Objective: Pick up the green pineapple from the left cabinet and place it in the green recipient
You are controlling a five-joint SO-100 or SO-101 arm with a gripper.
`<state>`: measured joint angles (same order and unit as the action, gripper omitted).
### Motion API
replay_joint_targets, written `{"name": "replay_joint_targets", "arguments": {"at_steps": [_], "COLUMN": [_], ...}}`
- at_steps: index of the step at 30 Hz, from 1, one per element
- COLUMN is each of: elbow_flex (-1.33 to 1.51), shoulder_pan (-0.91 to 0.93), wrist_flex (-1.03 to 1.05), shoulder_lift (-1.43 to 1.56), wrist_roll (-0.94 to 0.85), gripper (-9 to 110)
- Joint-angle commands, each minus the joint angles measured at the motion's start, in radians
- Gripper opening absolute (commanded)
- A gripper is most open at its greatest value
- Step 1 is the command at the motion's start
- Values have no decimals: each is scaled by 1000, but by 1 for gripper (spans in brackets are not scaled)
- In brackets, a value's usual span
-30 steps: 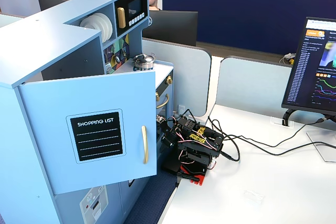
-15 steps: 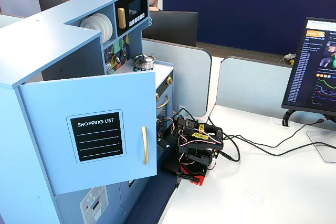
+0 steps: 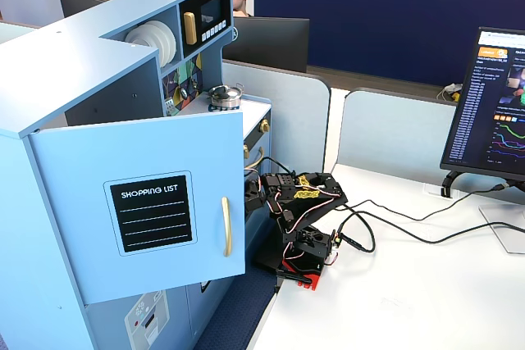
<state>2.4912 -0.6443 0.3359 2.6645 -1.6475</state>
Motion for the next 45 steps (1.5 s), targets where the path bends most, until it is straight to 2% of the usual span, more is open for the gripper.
{"name": "replay_joint_targets", "arguments": {"at_steps": [1,4,9,17,32,45], "elbow_flex": [-137,-183,-273,-365,-623,-871], "shoulder_pan": [-52,-77,-98,-95,-106,-107], "wrist_flex": [-66,-106,-310,-477,-578,-569], "shoulder_lift": [-67,-126,-285,-480,-831,-1058], "wrist_roll": [18,12,66,58,15,-20], "gripper": [30,40,46,46,47,45]}}
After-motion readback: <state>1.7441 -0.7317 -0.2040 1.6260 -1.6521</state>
